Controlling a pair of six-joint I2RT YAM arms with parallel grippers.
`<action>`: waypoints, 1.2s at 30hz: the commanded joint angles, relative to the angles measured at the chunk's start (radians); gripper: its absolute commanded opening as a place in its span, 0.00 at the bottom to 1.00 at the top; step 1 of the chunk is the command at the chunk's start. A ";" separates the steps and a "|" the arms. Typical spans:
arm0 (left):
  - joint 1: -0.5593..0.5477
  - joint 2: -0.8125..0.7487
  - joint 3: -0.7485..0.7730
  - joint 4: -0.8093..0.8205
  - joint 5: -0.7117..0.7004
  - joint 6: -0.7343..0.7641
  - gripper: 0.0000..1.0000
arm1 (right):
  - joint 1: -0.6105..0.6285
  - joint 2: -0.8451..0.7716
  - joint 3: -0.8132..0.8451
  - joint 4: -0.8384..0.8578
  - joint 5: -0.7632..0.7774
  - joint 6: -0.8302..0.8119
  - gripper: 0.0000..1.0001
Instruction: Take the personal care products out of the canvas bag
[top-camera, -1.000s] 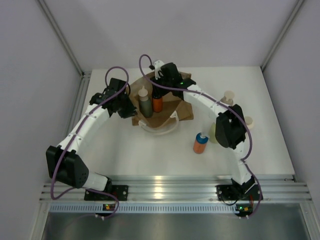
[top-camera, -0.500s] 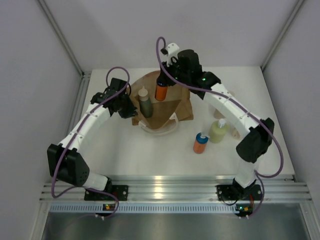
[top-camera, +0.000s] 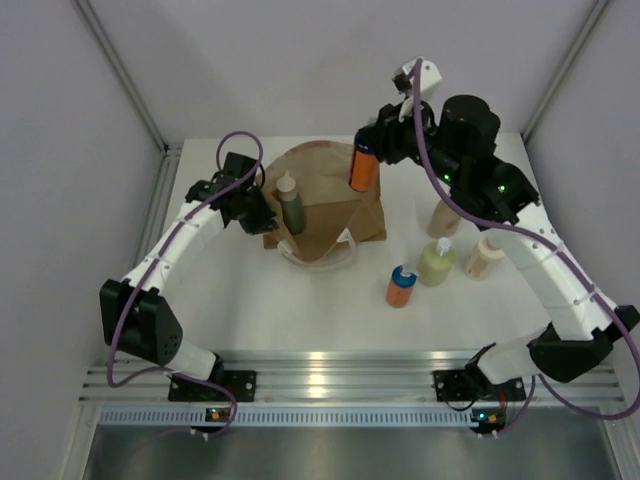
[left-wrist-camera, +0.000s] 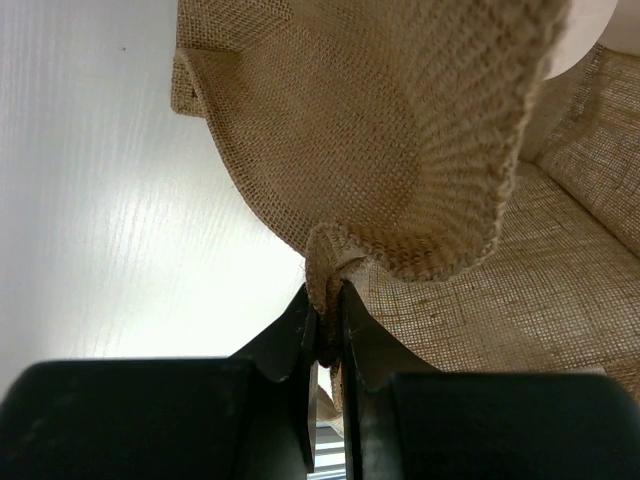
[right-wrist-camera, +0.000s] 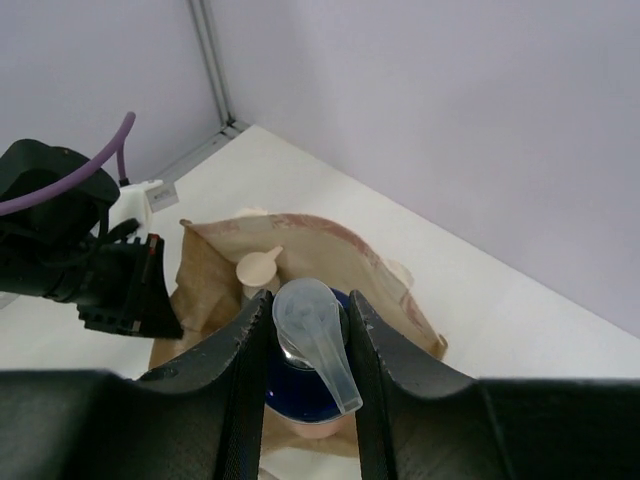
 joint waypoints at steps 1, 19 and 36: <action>0.013 0.041 0.016 -0.042 -0.042 0.026 0.00 | 0.002 -0.118 -0.027 0.022 0.105 -0.026 0.00; 0.013 0.056 0.045 -0.042 0.007 0.043 0.00 | -0.294 -0.348 -0.421 0.012 0.055 0.112 0.00; 0.013 0.061 0.056 -0.043 0.021 0.072 0.00 | -0.346 -0.253 -0.775 0.350 0.004 0.150 0.00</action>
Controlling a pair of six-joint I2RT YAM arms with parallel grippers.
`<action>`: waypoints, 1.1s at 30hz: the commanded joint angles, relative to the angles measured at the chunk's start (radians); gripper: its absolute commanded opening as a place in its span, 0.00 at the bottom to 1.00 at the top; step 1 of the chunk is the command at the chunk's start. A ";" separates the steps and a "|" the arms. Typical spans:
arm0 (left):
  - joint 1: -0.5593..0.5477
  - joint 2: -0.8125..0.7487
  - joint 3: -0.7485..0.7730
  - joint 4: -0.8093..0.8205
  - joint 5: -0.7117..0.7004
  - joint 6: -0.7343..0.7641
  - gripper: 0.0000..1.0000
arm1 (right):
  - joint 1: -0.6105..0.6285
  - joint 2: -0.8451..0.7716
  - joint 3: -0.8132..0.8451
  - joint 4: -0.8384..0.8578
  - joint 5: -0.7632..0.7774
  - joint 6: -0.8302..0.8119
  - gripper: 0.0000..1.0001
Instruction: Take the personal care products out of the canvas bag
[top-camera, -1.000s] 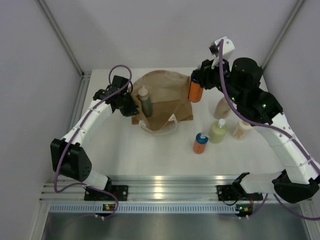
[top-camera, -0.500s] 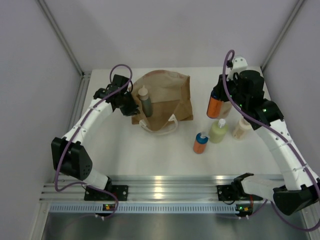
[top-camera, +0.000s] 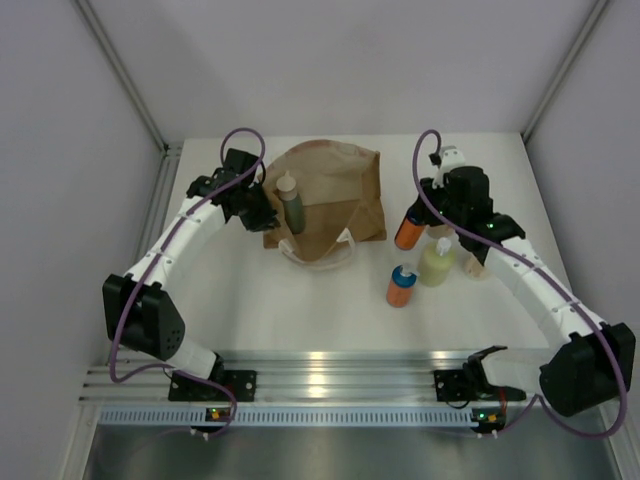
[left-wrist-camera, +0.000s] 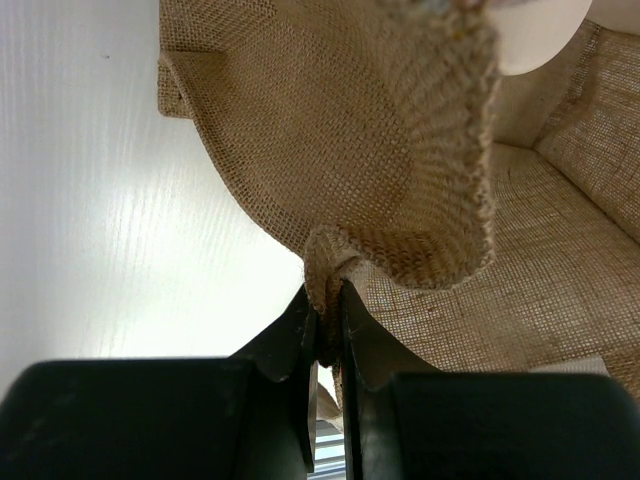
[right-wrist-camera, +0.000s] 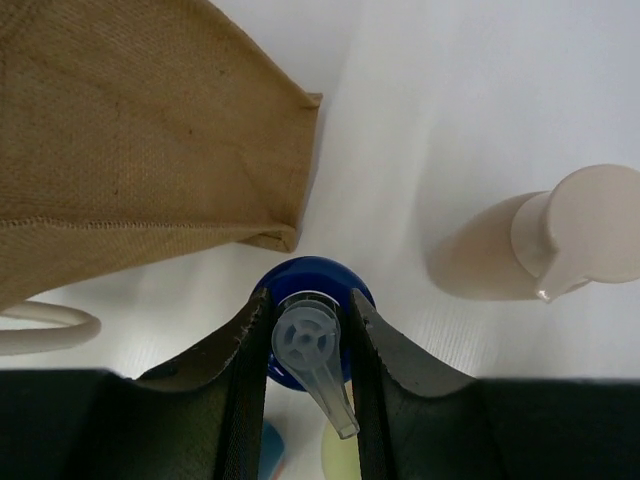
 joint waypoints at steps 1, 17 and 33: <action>0.009 0.026 0.016 -0.029 -0.017 0.024 0.00 | -0.016 -0.014 -0.009 0.254 -0.028 0.026 0.00; 0.012 0.020 -0.005 -0.027 -0.025 0.011 0.00 | -0.007 0.018 -0.140 0.341 -0.037 -0.003 0.09; 0.012 0.025 0.002 -0.027 -0.023 0.015 0.00 | 0.053 0.015 -0.146 0.310 0.006 -0.046 0.57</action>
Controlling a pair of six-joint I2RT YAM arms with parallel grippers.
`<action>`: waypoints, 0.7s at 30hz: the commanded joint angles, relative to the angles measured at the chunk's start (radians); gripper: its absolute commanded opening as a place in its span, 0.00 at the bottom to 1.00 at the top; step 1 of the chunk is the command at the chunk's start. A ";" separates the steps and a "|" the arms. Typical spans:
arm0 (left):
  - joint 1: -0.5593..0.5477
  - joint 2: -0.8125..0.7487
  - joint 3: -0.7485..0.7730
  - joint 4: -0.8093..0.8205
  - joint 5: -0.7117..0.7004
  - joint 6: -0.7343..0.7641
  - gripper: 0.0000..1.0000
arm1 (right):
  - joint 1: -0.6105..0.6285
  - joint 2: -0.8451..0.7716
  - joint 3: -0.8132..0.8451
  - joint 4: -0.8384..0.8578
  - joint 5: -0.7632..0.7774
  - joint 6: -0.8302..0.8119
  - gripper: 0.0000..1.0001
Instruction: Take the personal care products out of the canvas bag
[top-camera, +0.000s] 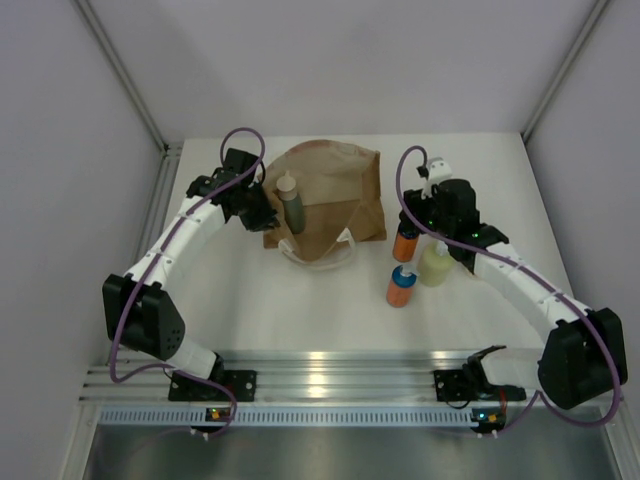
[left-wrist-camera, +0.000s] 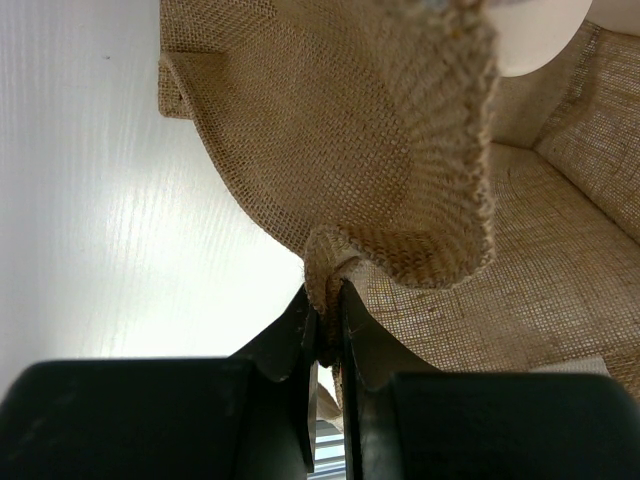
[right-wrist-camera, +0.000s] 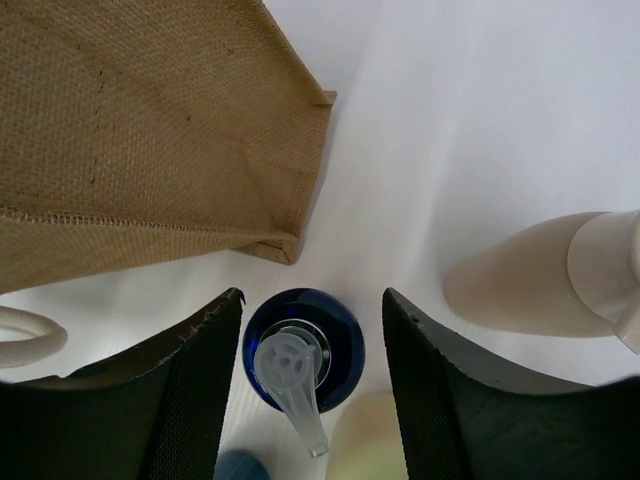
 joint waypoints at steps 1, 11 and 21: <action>0.012 0.023 -0.001 -0.027 -0.026 0.012 0.00 | 0.017 -0.035 0.029 0.081 0.030 -0.007 0.57; 0.012 0.015 0.002 -0.027 -0.029 0.006 0.00 | 0.029 -0.084 0.187 -0.010 0.013 0.025 0.62; 0.015 0.001 -0.001 -0.027 -0.050 -0.012 0.00 | 0.118 -0.028 0.359 -0.043 -0.102 0.128 0.62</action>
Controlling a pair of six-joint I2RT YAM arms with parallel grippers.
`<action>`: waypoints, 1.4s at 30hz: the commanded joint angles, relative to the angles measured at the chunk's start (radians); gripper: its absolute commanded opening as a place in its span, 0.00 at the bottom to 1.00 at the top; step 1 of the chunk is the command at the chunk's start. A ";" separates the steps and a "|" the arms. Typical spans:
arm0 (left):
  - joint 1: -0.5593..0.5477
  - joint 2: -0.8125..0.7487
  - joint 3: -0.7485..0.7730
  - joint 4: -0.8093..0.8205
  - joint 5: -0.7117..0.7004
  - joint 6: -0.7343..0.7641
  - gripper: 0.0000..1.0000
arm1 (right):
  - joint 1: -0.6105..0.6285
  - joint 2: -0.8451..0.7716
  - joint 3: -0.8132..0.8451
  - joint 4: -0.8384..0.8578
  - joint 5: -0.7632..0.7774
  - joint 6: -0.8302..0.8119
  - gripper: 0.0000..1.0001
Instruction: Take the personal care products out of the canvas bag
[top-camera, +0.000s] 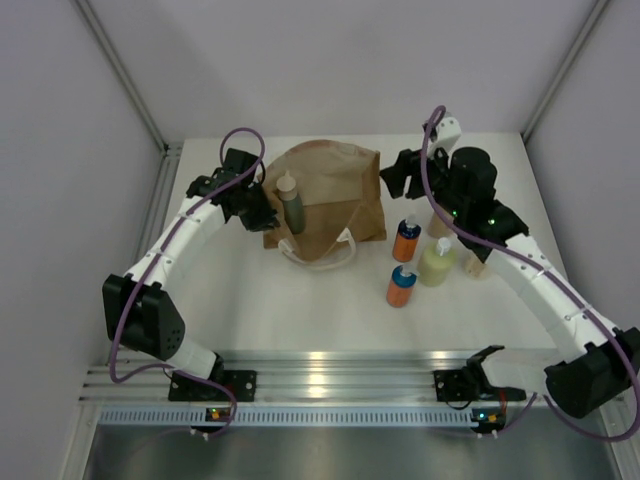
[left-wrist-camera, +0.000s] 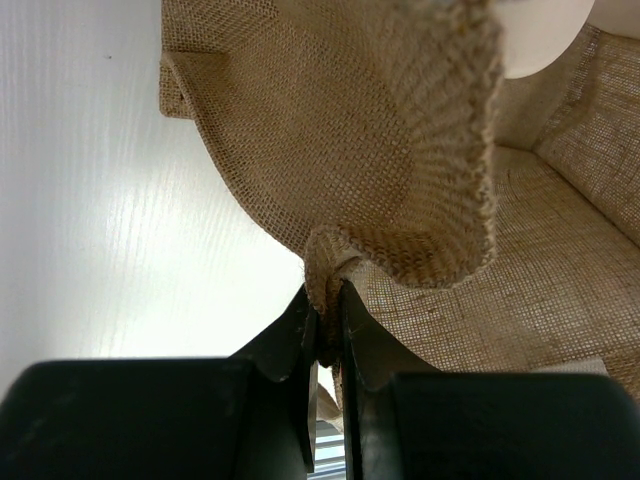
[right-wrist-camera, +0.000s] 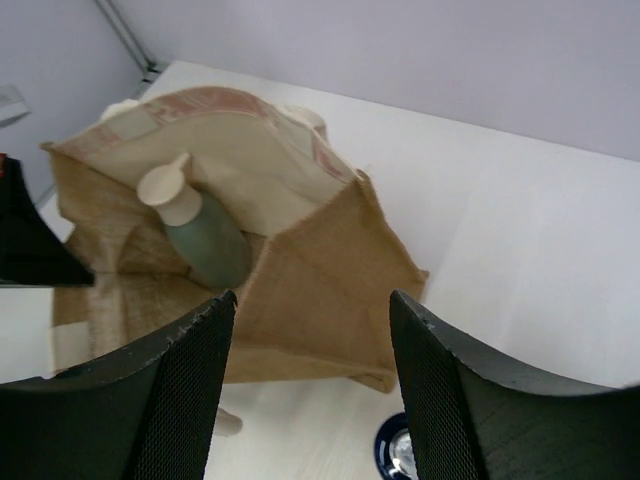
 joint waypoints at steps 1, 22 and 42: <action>0.014 0.000 0.002 -0.028 -0.051 -0.009 0.00 | 0.071 0.040 0.091 -0.026 -0.045 0.061 0.62; 0.023 -0.069 -0.018 -0.027 -0.124 -0.075 0.00 | 0.425 0.649 0.698 -0.272 0.379 0.320 0.61; 0.037 -0.104 -0.065 -0.027 -0.086 -0.069 0.00 | 0.453 1.047 1.031 -0.305 0.477 0.277 0.73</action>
